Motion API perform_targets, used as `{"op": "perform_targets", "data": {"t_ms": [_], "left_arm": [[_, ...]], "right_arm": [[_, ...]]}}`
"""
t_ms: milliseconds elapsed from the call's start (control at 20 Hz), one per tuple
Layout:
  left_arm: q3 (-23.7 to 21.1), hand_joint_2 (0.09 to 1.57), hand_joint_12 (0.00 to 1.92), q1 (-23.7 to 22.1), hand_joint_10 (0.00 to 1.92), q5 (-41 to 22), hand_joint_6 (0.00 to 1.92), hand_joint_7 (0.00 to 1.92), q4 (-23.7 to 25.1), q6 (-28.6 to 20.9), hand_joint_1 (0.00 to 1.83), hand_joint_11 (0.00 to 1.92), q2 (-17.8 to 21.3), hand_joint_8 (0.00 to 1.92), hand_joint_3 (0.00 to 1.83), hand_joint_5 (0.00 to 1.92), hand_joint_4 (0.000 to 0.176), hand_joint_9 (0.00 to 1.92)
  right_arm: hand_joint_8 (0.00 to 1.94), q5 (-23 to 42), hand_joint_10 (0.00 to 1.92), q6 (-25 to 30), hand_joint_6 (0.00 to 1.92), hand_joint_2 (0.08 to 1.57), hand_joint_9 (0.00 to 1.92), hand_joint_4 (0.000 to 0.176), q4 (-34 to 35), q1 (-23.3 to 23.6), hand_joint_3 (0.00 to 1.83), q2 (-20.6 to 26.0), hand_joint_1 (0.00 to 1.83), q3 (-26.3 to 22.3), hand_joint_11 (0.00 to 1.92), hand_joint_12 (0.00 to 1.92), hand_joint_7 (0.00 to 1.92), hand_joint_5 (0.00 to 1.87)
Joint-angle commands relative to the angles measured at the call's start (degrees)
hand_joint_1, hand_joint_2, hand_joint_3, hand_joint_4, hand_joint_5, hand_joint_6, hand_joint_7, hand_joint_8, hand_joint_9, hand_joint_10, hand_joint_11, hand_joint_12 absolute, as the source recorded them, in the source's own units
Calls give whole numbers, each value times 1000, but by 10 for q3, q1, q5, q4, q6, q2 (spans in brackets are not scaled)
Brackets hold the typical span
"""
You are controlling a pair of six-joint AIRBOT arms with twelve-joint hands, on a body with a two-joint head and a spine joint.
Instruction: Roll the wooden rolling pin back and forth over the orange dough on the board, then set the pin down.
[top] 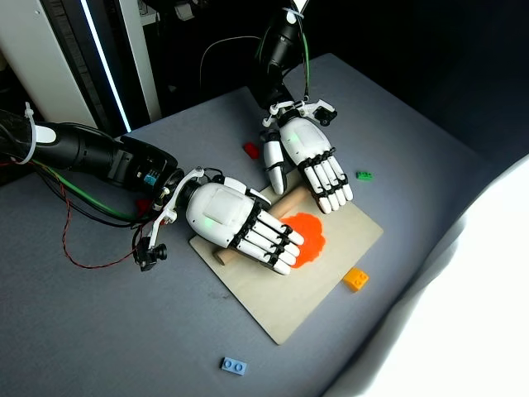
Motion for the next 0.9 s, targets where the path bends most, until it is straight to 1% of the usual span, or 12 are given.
{"op": "perform_targets", "data": {"t_ms": [0,300,400,450,500,550,600,650,750,800,850], "left_arm": [[5,1462,116,-6,7,-54,6,104,33,1,0,0,-1,1,0,34,0,86],[16,1467,178,-11,3,-50,5,111,33,1,0,0,-7,4,0,47,0,82],[19,1468,127,-12,3,-48,0,105,33,1,0,0,-9,0,1,8,0,86],[20,1464,122,-13,6,-47,7,112,33,1,0,0,-10,3,0,19,0,94],[22,1461,122,-14,7,-44,5,109,33,3,0,0,-11,2,0,16,0,97],[23,1460,121,-14,4,-42,10,106,33,4,0,0,-11,0,0,27,0,91],[25,1459,189,-15,7,-41,6,117,33,5,0,0,-11,2,0,30,0,106],[26,1461,152,-15,5,-40,4,103,33,6,0,0,-11,2,0,13,0,89],[29,1459,147,-16,7,-38,1,104,33,7,0,0,-12,3,0,4,0,94],[31,1461,168,-16,8,-37,0,108,33,7,0,0,-13,3,0,1,0,99],[32,1457,152,-16,4,-36,0,97,33,7,0,0,-13,1,0,0,0,94]], "right_arm": [[5,50,3,1,5,1342,87,0,-38,2,0,5,0,2,0,177,148,161],[2,48,5,4,0,1343,96,0,-38,3,0,5,0,7,0,215,145,149],[1,47,2,6,2,1345,89,0,-38,4,1,5,0,8,0,219,138,145],[1,46,2,8,0,1342,90,0,-38,5,0,5,0,9,0,220,137,141],[0,45,0,9,0,1341,86,0,-38,6,0,5,0,10,0,198,129,131],[4,45,5,10,6,1344,99,0,-38,6,1,5,0,11,0,223,146,147],[1,44,3,11,5,1345,95,0,-38,7,1,5,0,12,0,227,140,145],[1,44,1,13,1,1347,93,0,-38,8,1,4,0,12,0,204,134,138],[2,42,3,21,2,1343,99,0,-38,11,0,3,0,15,0,220,139,141],[5,42,7,23,6,1342,112,0,-38,12,0,3,0,16,0,263,156,155],[1,42,3,26,3,1338,104,0,-37,14,0,2,0,18,0,232,150,150]]}}
